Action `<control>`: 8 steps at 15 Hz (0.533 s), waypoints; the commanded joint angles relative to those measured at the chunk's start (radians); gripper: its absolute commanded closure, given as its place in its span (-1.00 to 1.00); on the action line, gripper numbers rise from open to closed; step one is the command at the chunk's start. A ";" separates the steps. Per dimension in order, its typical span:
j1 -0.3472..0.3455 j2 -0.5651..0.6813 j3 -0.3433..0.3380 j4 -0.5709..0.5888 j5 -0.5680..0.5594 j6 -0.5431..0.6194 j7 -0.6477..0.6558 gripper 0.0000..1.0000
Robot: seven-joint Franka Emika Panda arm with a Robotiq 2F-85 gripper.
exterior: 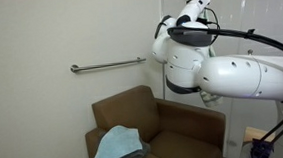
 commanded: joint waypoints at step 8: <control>-0.186 -0.129 0.156 0.153 0.024 0.011 -0.071 0.91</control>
